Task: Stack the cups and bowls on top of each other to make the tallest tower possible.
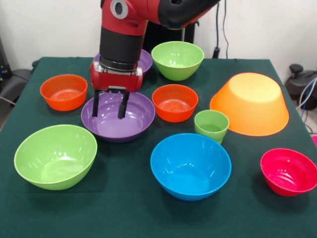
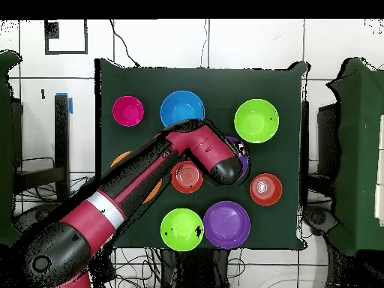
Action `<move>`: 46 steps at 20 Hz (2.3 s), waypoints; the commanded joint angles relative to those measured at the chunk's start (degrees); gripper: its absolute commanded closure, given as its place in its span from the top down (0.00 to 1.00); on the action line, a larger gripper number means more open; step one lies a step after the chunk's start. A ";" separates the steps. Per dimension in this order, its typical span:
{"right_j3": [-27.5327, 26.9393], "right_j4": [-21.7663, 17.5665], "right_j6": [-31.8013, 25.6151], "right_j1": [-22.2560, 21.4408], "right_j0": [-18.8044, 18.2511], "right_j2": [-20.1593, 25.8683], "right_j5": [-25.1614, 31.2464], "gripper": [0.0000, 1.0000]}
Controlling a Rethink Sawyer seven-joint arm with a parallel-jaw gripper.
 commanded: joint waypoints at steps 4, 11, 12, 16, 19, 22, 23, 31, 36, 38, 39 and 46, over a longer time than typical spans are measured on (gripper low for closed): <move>-8.16 -1.13 -27.54 -2.42 -0.13 11.91 -2.41 1.00; -11.66 -2.11 -21.52 -2.34 -1.91 7.62 -2.48 1.00; -11.91 -2.65 -20.91 -2.35 -1.83 6.96 -2.91 1.00; -12.45 -4.13 -17.89 -2.69 -1.76 5.42 -4.05 1.00; -13.83 -4.56 -14.86 -2.67 -2.18 4.18 -3.79 1.00; -16.28 -5.45 -9.62 -1.13 -3.28 2.30 -4.63 1.00; -16.64 -5.62 -7.20 -0.51 -3.52 1.63 -5.10 1.00; -19.55 -4.19 3.33 1.91 -6.38 -0.67 -7.47 1.00; -19.03 -1.56 14.19 5.92 -7.34 -2.82 -3.21 1.00; -18.78 0.21 17.70 7.17 -7.52 -2.65 -1.34 1.00; -18.87 1.10 18.25 7.34 -7.72 -2.18 -0.85 1.00; -18.08 2.28 30.95 11.85 -7.47 -6.44 -0.07 1.00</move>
